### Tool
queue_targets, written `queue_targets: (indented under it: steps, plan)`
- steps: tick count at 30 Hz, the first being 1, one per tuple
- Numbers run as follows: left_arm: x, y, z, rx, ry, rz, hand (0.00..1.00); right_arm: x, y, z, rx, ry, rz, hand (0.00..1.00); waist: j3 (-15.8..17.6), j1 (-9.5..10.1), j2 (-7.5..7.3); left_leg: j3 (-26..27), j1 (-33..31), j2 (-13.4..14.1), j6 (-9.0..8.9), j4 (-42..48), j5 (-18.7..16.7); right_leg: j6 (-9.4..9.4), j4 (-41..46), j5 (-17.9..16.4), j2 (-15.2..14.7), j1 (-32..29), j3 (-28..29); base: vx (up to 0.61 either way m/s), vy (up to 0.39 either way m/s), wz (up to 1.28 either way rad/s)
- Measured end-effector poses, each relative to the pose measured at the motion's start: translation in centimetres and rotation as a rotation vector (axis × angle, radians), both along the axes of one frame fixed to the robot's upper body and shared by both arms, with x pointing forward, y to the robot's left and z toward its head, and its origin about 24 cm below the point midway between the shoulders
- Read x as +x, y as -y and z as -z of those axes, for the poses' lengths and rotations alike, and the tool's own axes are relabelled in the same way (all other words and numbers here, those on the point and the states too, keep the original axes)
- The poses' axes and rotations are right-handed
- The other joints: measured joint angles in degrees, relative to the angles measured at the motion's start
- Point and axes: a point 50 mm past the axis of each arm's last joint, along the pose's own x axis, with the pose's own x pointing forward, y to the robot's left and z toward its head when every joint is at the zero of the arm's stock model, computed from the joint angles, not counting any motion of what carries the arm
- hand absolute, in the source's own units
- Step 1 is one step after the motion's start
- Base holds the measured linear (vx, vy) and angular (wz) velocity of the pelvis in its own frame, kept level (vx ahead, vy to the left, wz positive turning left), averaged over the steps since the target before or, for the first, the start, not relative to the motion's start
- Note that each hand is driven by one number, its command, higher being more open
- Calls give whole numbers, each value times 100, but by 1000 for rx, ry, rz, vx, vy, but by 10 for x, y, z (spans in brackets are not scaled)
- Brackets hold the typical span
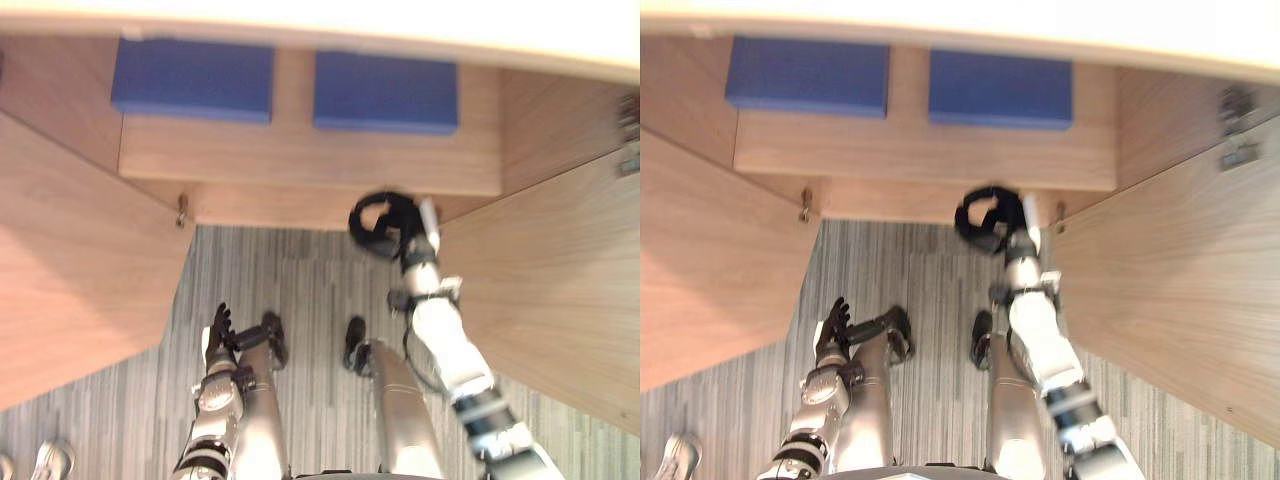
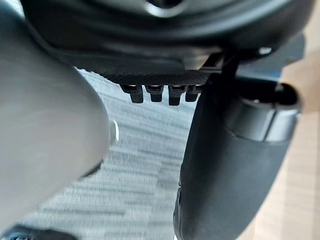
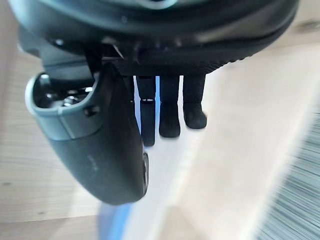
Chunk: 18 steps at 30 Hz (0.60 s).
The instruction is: Walk over to the cabinet, pick up the folder, carry it to the office cabinet, place the folder inside the office cabinet, then close the office cabinet door
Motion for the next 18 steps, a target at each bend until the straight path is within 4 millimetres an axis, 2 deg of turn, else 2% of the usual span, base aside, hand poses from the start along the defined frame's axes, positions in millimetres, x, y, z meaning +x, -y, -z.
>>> queue_targets:
  steps: [1,2,3,5,6,7,8,9,12,15,18]
  plan:
    - [-5,-1,5,2,-27,7,100,-7,0,14,-4,-58,-1,100,-79,-24,-19,43,172,-19,-10,-141,29,14,-175,54,16,166,24,229,49,-21]
    - [-20,-1,17,-3,-104,21,100,-25,3,53,-34,-216,8,100,-338,-114,-32,128,576,-115,-32,-554,133,57,-653,210,33,556,69,161,33,-11]
    - [-25,0,21,-5,-132,30,100,-32,6,66,-36,-278,19,100,-436,-149,-28,171,735,-159,-42,-720,176,76,-837,276,33,713,86,216,41,-13]
    - [-44,2,34,-19,-213,35,100,-63,24,118,-27,-538,116,100,-648,-239,-19,397,1491,-332,-54,-1460,373,164,-1661,605,44,1419,239,239,52,-28]
    - [-48,2,35,-16,-226,37,100,-71,30,128,-19,-589,150,100,-705,-245,-10,468,1645,-368,-55,-1613,408,177,-1834,674,45,1550,286,235,69,-46]
    - [-55,0,38,-6,-246,39,100,-87,42,143,2,-681,221,100,-782,-249,7,630,1947,-424,-59,-1894,469,209,-2114,800,44,1783,405,129,49,-40]
    - [-58,-2,39,-4,-254,36,100,-94,48,149,22,-718,260,100,-807,-250,14,699,2099,-463,-60,-2030,498,225,-2230,849,42,1894,470,150,55,-61]
    - [-66,-6,41,1,-276,31,100,-110,63,161,87,-793,372,100,-904,-271,48,891,2435,-537,-79,-2328,555,253,-2433,933,42,2085,623,94,37,-57]
    - [-82,-10,48,1,-332,27,100,-139,85,173,178,-872,554,100,-1163,-427,160,1032,2830,-632,-106,-2692,626,286,-2650,1003,30,2334,784,60,30,-34]
    - [-92,-10,52,-5,-369,22,100,-164,101,177,277,-900,714,100,-1344,-510,210,1199,3210,-718,-145,-3091,749,286,-2830,1079,45,2532,947,21,19,-29]
    - [-95,-9,54,-21,-384,16,100,-177,115,177,365,-881,852,100,-1373,-545,205,1311,3448,-803,-140,-3402,886,281,-2948,1177,53,2621,1094,-57,16,-25]
